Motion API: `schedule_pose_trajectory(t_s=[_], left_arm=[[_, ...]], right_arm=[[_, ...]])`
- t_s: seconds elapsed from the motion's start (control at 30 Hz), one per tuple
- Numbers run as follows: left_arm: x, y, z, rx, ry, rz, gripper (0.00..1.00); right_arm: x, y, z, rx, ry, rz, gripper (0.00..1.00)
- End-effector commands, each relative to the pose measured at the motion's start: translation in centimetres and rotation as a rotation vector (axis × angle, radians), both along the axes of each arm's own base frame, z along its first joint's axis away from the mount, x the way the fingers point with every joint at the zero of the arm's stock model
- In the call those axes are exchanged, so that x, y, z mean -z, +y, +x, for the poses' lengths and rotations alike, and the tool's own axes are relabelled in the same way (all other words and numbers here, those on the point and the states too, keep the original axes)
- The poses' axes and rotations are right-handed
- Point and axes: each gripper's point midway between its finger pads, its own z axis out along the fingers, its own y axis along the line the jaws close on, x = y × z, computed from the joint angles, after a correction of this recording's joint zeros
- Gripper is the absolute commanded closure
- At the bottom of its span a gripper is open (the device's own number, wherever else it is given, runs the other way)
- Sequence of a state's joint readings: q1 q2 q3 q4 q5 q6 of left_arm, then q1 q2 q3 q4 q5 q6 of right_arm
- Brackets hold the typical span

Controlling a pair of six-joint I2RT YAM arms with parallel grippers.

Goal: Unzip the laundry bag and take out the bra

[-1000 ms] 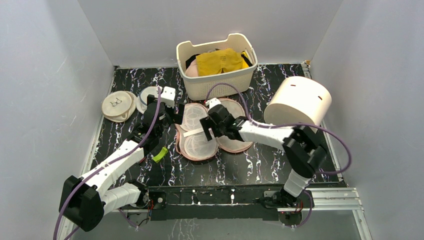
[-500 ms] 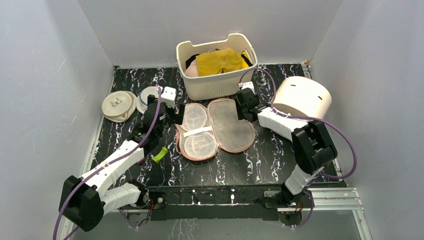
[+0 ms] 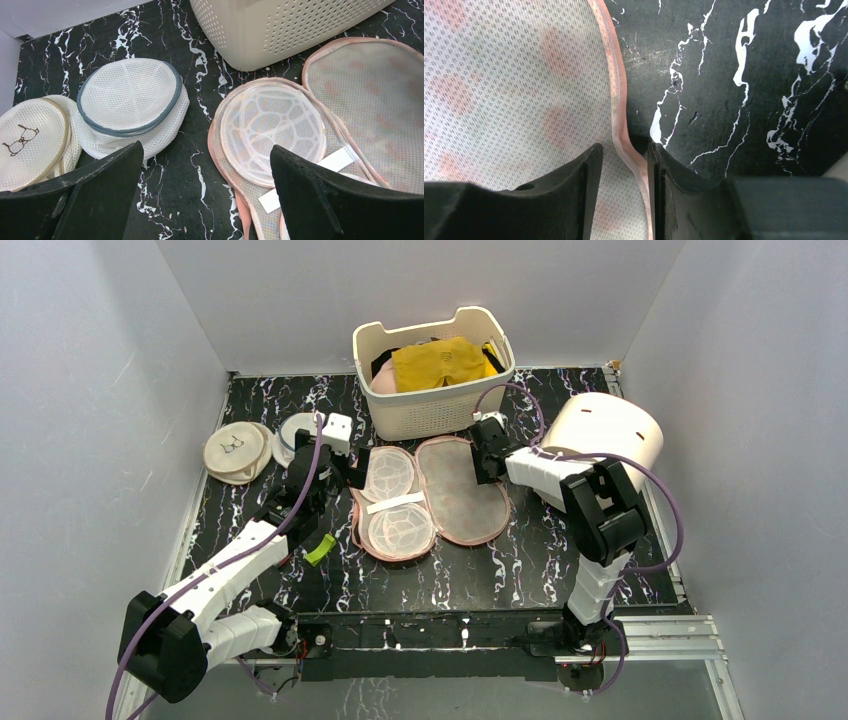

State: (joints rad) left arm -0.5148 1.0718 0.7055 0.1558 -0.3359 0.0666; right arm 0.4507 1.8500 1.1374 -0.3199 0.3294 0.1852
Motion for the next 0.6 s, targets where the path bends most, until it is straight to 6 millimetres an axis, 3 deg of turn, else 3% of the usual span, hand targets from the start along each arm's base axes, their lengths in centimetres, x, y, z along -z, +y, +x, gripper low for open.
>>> schedule_pose_trajectory(t_s=[0.0, 0.17, 0.3, 0.37, 0.57], left_arm=[[-2.7, -0.3, 0.3, -0.001, -0.061, -0.035, 0.02], [-2.6, -0.3, 0.3, 0.001, -0.058, -0.035, 0.02], [-2.7, -0.4, 0.3, 0.002, -0.059, -0.037, 0.02], [-2.6, -0.4, 0.3, 0.002, -0.056, -0.037, 0.03], [-2.5, -0.5, 0.3, 0.003, -0.055, -0.036, 0.03]], right_arm=[[-1.1, 0.5, 2.4, 0.014, -0.069, 0.043, 0.65], [0.0, 1.2, 1.9, -0.017, -0.057, 0.101, 0.72], [0.3, 1.7, 1.3, -0.046, -0.058, 0.140, 0.88], [-0.4, 1.6, 1.5, -0.054, -0.076, 0.140, 1.00], [-5.4, 1.7, 2.0, -0.070, -0.175, 0.159, 1.00]])
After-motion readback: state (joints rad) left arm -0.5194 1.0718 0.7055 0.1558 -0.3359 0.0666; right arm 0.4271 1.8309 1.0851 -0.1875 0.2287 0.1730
